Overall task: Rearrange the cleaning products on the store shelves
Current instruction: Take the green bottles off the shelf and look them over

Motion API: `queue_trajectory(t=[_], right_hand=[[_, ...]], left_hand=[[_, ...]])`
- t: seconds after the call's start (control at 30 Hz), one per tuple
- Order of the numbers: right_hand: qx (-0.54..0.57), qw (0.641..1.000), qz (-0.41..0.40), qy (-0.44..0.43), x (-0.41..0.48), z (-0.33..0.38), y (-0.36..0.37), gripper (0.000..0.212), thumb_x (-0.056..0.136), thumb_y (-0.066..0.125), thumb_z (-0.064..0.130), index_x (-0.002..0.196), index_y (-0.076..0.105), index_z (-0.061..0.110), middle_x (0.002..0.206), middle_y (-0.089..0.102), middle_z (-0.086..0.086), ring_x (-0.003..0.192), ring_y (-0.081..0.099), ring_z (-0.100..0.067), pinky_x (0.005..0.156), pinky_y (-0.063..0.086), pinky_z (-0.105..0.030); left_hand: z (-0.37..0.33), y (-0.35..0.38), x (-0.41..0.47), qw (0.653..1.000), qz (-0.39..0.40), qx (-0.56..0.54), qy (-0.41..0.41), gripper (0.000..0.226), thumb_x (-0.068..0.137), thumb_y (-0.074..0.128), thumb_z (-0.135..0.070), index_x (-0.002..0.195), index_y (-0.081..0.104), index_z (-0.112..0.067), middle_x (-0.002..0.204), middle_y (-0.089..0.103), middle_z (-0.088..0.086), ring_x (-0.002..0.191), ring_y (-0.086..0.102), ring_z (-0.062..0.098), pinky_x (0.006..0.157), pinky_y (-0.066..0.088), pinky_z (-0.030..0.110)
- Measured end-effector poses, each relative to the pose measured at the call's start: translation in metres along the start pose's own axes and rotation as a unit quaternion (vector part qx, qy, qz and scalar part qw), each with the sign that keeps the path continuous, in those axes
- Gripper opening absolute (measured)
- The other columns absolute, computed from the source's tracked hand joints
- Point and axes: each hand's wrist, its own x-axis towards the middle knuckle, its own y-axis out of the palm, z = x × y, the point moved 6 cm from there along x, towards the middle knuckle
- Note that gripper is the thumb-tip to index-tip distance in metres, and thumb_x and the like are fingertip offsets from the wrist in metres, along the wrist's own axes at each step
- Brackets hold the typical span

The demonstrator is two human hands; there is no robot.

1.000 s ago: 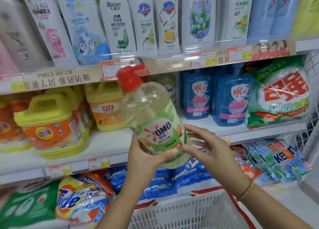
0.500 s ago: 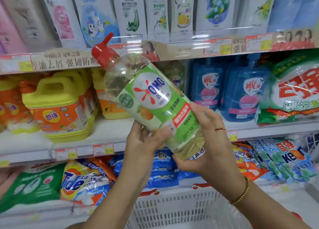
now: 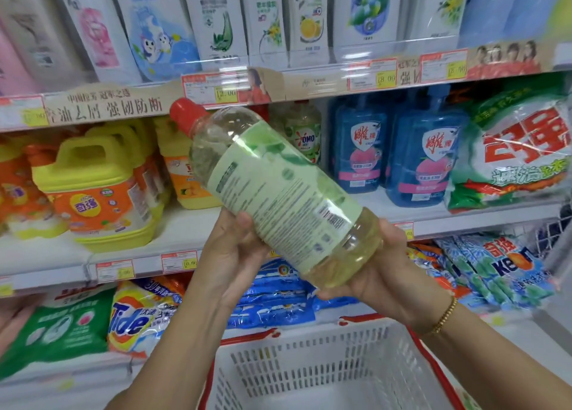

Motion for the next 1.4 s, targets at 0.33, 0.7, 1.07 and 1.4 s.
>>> queue_trajectory(t=[0.33, 0.7, 1.07, 1.4], right_hand=[[-0.508, 0.805, -0.210, -0.221, -0.005, 0.037, 0.005, 0.074, 0.062, 0.077, 0.055, 0.127, 0.040, 0.055, 0.146, 0.032, 0.013, 0.132, 0.031, 0.008, 0.104, 0.034, -0.013], [-0.570, 0.772, -0.183, -0.211, -0.016, 0.041, -0.008, 0.095, 0.055, 0.077, 0.050, 0.139, 0.032, 0.049, 0.134, 0.043, 0.009, 0.122, 0.040, 0.005, 0.095, 0.033, -0.004], [-0.078, 0.994, -0.058, 0.055, -0.006, -0.028, 0.024, 0.076, 0.067, 0.072, 0.059, 0.131, 0.052, 0.024, 0.117, 0.066, -0.016, 0.100, 0.067, -0.036, 0.080, 0.057, -0.043], [-0.053, 0.972, -0.078, 0.216, -0.060, 0.008, 0.019, 0.092, 0.069, 0.023, 0.082, 0.121, 0.058, 0.015, 0.091, 0.068, -0.025, 0.051, 0.066, -0.021, 0.046, 0.055, -0.022]], left_hand=[[0.000, -0.018, -0.001, 0.992, -0.126, -0.012, 0.025, 0.076, 0.064, 0.082, -0.022, 0.132, 0.051, -0.016, 0.107, 0.071, 0.003, 0.095, 0.070, 0.016, 0.072, 0.058, 0.035], [-0.007, -0.004, 0.004, 0.999, 0.038, -0.009, 0.003, 0.077, 0.039, 0.096, -0.035, 0.109, 0.069, -0.018, 0.114, 0.068, 0.004, 0.110, 0.062, 0.021, 0.091, 0.054, 0.040], [-0.032, -0.019, 0.004, 0.999, 0.014, 0.050, -0.004, 0.078, 0.037, 0.090, -0.052, 0.105, 0.075, -0.017, 0.114, 0.071, 0.006, 0.108, 0.066, 0.020, 0.079, 0.057, 0.035], [0.037, -0.009, -0.013, 0.963, -0.162, -0.030, -0.215, 0.077, 0.059, 0.083, -0.041, 0.127, 0.061, -0.010, 0.125, 0.064, 0.013, 0.110, 0.065, 0.030, 0.075, 0.057, 0.053]])
